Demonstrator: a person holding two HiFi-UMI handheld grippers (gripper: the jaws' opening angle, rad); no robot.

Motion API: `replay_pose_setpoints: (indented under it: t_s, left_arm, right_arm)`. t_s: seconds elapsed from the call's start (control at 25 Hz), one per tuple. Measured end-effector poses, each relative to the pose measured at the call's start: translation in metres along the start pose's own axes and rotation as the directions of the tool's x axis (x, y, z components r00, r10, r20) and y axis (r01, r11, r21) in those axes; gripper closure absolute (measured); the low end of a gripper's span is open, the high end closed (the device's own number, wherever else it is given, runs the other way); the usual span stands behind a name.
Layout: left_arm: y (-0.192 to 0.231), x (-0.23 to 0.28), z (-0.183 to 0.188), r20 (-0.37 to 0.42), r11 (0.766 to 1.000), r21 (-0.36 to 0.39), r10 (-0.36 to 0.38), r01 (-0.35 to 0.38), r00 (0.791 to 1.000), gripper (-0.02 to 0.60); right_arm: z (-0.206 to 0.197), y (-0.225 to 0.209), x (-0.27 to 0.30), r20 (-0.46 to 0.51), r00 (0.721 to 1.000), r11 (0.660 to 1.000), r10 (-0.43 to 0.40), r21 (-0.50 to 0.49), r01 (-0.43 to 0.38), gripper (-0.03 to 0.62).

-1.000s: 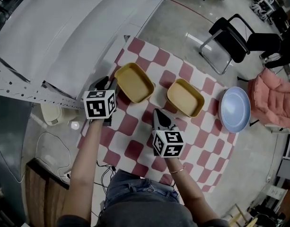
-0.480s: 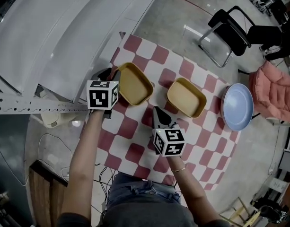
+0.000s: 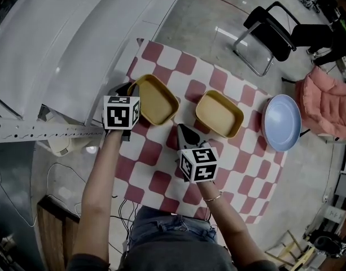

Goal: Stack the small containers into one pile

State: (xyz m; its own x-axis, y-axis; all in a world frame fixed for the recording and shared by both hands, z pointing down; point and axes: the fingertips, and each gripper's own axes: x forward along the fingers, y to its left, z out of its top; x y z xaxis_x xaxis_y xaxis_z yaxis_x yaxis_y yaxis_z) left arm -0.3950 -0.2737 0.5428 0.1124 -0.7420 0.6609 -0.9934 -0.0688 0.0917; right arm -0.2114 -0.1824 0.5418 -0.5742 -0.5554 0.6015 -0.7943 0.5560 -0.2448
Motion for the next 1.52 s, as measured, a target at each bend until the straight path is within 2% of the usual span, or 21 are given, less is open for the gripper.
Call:
replay_pose_setpoints:
  t_s: [0.2, 0.32, 0.52, 0.72, 1.0, 1.28, 1.52]
  left_arm:
    - [0.001, -0.009, -0.004, -0.01, 1.0, -0.005, 0.013, -0.013, 1.0, 0.517]
    - [0.0, -0.021, -0.006, 0.0, 0.999, -0.041, 0.024, -0.024, 1.0, 0.537]
    - [-0.002, -0.049, -0.014, 0.052, 0.988, -0.153, 0.027, -0.018, 0.998, 0.546]
    - [-0.006, -0.077, -0.017, 0.096, 0.981, -0.191, 0.05, -0.031, 0.994, 0.548]
    - [-0.023, -0.111, -0.006, 0.169, 0.966, -0.257, 0.055, -0.01, 0.984, 0.548]
    - [-0.065, -0.119, 0.021, 0.224, 0.967, -0.253, 0.015, 0.044, 0.974, 0.548]
    - [-0.118, -0.107, 0.043, 0.225, 0.969, -0.216, -0.071, 0.121, 0.972, 0.548]
  right_arm:
    - [0.0, 0.001, -0.005, -0.003, 1.0, 1.0, -0.01, -0.017, 0.01, 0.585]
    - [0.001, 0.001, -0.009, 0.001, 1.0, 1.0, -0.015, -0.023, 0.015, 0.585]
    - [0.005, 0.005, -0.018, 0.02, 1.0, 0.999, -0.02, -0.033, 0.021, 0.585]
    - [0.011, 0.008, -0.034, 0.052, 0.999, 0.999, -0.017, -0.042, 0.019, 0.585]
    - [0.025, 0.006, -0.063, 0.108, 0.994, 0.999, -0.013, -0.038, 0.017, 0.585]
    - [0.046, -0.02, -0.108, 0.195, 0.979, 0.998, -0.061, -0.015, 0.065, 0.585]
    - [0.049, -0.06, -0.145, 0.233, 0.962, 0.99, -0.14, 0.011, 0.141, 0.585]
